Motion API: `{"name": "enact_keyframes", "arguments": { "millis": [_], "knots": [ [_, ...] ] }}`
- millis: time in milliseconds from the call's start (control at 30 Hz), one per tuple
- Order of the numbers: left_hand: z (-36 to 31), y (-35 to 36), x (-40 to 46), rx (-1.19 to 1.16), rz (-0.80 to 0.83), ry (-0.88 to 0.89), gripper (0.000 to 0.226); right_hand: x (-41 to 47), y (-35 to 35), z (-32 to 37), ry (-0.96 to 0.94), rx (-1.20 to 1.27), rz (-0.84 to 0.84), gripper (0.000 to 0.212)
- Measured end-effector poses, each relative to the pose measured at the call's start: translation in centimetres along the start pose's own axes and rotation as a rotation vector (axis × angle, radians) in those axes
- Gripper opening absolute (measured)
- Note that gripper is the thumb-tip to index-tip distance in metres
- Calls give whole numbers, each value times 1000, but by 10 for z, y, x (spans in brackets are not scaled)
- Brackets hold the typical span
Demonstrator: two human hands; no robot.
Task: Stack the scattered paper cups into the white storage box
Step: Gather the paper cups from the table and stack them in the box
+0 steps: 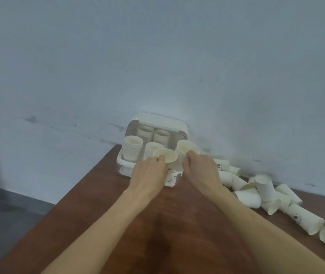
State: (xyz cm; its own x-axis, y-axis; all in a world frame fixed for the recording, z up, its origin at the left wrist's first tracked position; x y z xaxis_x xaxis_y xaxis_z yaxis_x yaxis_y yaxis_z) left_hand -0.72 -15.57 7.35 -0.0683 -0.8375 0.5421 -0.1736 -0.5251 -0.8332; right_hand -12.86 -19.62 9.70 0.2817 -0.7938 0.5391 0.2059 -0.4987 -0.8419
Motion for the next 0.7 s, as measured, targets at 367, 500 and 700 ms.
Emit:
{"name": "enact_keyframes", "arguments": {
  "millis": [367, 500, 700],
  "knots": [
    [61, 0, 3, -3, -20, -113, 18, 59, 19, 32, -6, 47, -58, 21],
    [75, 5, 1, -1, -9, -132, 18, 80, 27, 38, 11, 110, -59, 24],
    [95, 13, 1, -10, 6, -163, 16, 91, 66, 45, 13, 115, 38, 25]
  ]
}}
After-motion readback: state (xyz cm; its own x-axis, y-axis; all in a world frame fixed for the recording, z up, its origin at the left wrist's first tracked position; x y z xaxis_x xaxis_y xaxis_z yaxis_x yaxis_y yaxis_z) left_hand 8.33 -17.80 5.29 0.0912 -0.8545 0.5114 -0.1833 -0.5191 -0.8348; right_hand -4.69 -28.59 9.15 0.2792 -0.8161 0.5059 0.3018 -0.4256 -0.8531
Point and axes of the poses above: each hand's wrist, its own x-axis towards the middle knuckle, its own y-axis out of the palm, z = x × y, the point moved 9 cm from there along x, towards the middle knuckle, and after that the axes turned 2 degrees about -x, right-handed, at the moved point
